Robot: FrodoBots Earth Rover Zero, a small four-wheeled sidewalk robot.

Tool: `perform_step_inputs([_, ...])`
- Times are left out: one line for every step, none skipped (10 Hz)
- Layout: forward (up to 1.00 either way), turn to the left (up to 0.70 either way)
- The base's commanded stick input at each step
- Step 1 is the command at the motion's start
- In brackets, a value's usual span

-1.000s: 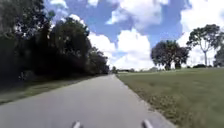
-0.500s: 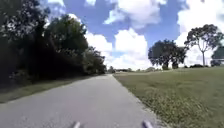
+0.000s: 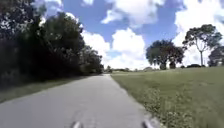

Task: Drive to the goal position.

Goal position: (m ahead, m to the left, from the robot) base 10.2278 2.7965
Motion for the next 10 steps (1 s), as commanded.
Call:
perform_step_inputs([0.70,0.35])
perform_step_inputs([0.70,0.24])
perform_step_inputs([0.70,0.10])
perform_step_inputs([0.70,0.00])
perform_step_inputs([0.70,0.00])
perform_step_inputs([0.70,0.00])
perform_step_inputs([0.70,0.00])
perform_step_inputs([0.70,0.00])
perform_step_inputs([0.70,0.00])
perform_step_inputs([0.70,0.00])
